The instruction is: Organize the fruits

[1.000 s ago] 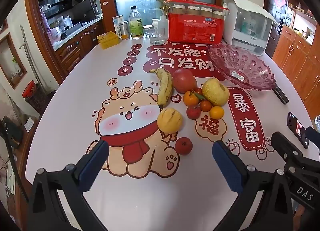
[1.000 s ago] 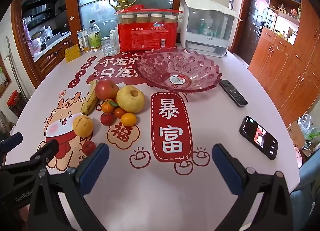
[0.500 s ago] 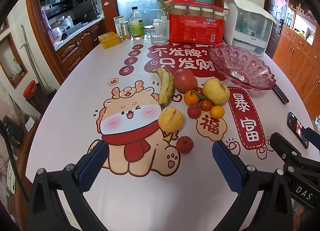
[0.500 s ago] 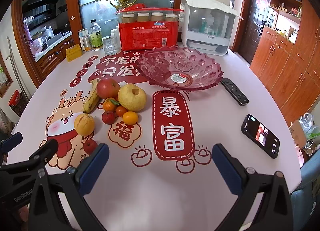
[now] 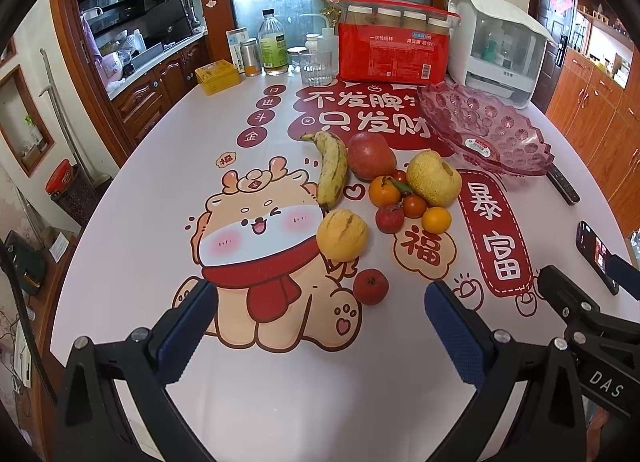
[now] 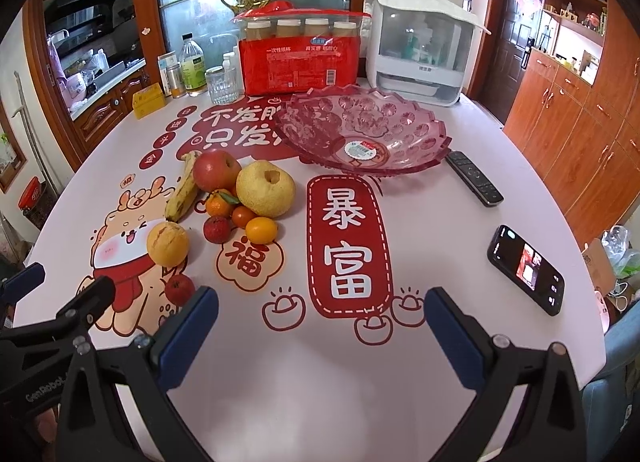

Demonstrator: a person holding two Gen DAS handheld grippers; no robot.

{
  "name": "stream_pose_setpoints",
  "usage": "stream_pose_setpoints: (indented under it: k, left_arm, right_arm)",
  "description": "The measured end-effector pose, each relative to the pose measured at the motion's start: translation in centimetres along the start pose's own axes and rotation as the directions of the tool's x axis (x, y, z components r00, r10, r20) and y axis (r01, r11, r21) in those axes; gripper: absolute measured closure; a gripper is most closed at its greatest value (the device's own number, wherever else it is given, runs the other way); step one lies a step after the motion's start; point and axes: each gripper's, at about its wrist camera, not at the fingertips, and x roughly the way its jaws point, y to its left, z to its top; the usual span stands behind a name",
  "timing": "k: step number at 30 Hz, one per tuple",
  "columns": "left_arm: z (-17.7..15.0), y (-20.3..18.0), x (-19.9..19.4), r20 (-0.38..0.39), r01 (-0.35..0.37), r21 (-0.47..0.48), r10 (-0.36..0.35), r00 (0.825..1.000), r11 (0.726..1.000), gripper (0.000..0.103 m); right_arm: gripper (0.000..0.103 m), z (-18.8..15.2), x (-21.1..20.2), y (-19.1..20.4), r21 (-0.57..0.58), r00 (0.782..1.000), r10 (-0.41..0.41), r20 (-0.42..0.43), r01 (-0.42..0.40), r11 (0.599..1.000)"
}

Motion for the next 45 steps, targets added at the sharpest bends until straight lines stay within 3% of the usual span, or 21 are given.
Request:
stream_pose_setpoints:
  k: [12, 16, 21, 24, 35, 39, 43, 45]
  left_arm:
    - [0.0, 0.0, -0.3, -0.003, 0.0, 0.001, 0.0, 1.0, 1.0, 0.0]
    - [-0.2, -0.4, 0.0, 0.006, 0.001, 0.002, -0.001, 1.0, 1.0, 0.0]
    - [0.1, -0.5, -0.4, 0.025, -0.012, 0.005, 0.012, 1.0, 1.0, 0.001]
    - [0.4, -0.2, -0.5, 0.026, -0.01, 0.01, 0.01, 1.0, 1.0, 0.001]
    - [3.4, 4.0, -1.2, 0.069, -0.014, -0.033, 0.016, 0.997, 0.999, 0.004]
    - [4.9, 4.9, -0.5, 0.065, 0.009, -0.032, -0.007, 0.998, 0.999, 0.004]
    - [5.8, 4.6, 2.6, 0.006, 0.088, -0.036, -0.088, 0.996, 0.995, 0.004]
    - [5.8, 4.2, 4.4, -0.015, 0.081, -0.037, -0.082, 0.997, 0.996, 0.004]
  right_arm:
    - [0.0, 0.1, 0.2, 0.0, -0.001, 1.0, 0.002, -0.001, -0.002, 1.0]
    - [0.0, 0.2, -0.5, 0.0, -0.023, 0.998, -0.039, 0.048, 0.04, 0.999]
    - [0.001, 0.7, -0.8, -0.8, -0.011, 0.998, 0.042, 0.053, -0.041, 0.999]
    - [0.009, 1.1, -1.0, -0.7, -0.032, 0.994, 0.102, 0.037, -0.101, 0.994]
    - [0.012, 5.4, -2.8, 0.2, -0.124, 0.978, 0.192, 0.084, -0.181, 0.976]
    - [0.012, 7.5, -1.1, 0.7, -0.151, 0.973, 0.223, 0.059, -0.212, 0.965]
    - [0.012, 9.4, 3.1, 1.1, -0.116, 0.96, 0.278, -0.033, -0.28, 0.953]
    - [0.012, 9.9, 5.7, 1.6, -0.109, 0.96, 0.272, -0.066, -0.277, 0.955]
